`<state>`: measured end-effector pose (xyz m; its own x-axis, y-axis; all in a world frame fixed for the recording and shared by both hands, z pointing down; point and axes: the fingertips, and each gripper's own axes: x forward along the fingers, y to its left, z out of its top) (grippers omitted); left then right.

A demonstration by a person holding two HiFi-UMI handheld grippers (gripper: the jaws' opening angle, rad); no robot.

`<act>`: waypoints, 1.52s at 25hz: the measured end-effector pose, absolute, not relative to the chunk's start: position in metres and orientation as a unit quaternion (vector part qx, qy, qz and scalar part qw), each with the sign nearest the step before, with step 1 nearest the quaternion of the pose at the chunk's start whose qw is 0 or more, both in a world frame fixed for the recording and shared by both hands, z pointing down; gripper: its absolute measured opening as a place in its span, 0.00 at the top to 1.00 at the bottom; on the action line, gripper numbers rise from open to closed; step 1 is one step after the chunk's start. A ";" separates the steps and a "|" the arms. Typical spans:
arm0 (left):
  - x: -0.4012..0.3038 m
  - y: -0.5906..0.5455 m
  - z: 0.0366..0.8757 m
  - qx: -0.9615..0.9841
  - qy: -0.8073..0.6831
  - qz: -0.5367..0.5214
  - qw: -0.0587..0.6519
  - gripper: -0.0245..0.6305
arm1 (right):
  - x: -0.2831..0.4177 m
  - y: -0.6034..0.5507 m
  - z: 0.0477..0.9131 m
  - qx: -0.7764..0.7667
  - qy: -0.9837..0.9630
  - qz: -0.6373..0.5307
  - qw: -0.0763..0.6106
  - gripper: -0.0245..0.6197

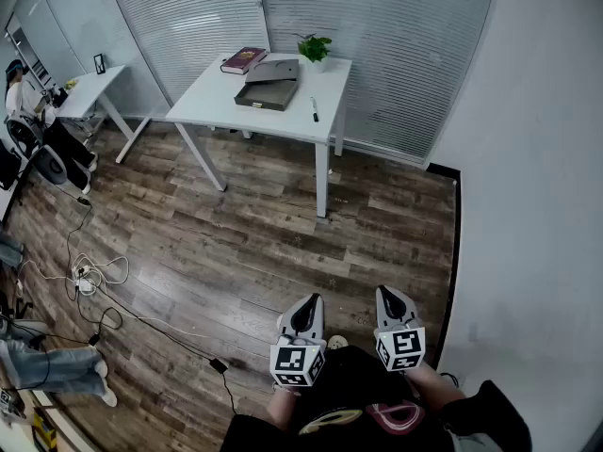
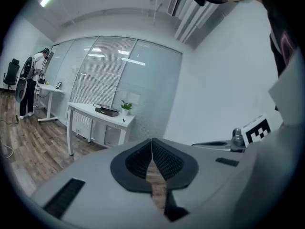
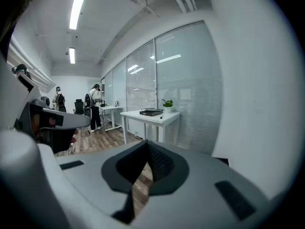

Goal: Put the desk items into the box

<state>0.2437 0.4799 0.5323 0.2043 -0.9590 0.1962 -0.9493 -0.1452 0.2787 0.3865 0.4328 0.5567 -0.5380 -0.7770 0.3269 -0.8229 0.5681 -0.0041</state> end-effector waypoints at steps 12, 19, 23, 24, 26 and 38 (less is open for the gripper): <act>0.196 0.430 0.525 0.768 -0.618 -0.016 0.169 0.93 | 0.342 0.388 0.549 0.463 -0.872 0.098 0.121 0.95; 0.154 0.392 0.524 0.775 -0.608 -0.024 0.169 0.93 | 0.303 0.355 0.545 0.475 -0.866 0.087 0.128 0.95; 0.130 0.371 0.523 0.785 -0.596 -0.019 0.166 0.93 | 0.280 0.336 0.545 0.490 -0.858 0.091 0.123 0.95; 0.125 0.367 0.523 0.788 -0.592 -0.017 0.166 0.93 | 0.275 0.332 0.546 0.493 -0.856 0.094 0.122 0.95; 0.116 0.361 0.521 0.796 -0.582 -0.011 0.165 0.93 | 0.263 0.327 0.548 0.501 -0.851 0.101 0.117 0.95; 0.072 0.349 0.525 0.813 -0.560 0.002 0.160 0.93 | 0.219 0.317 0.551 0.527 -0.837 0.109 0.098 0.95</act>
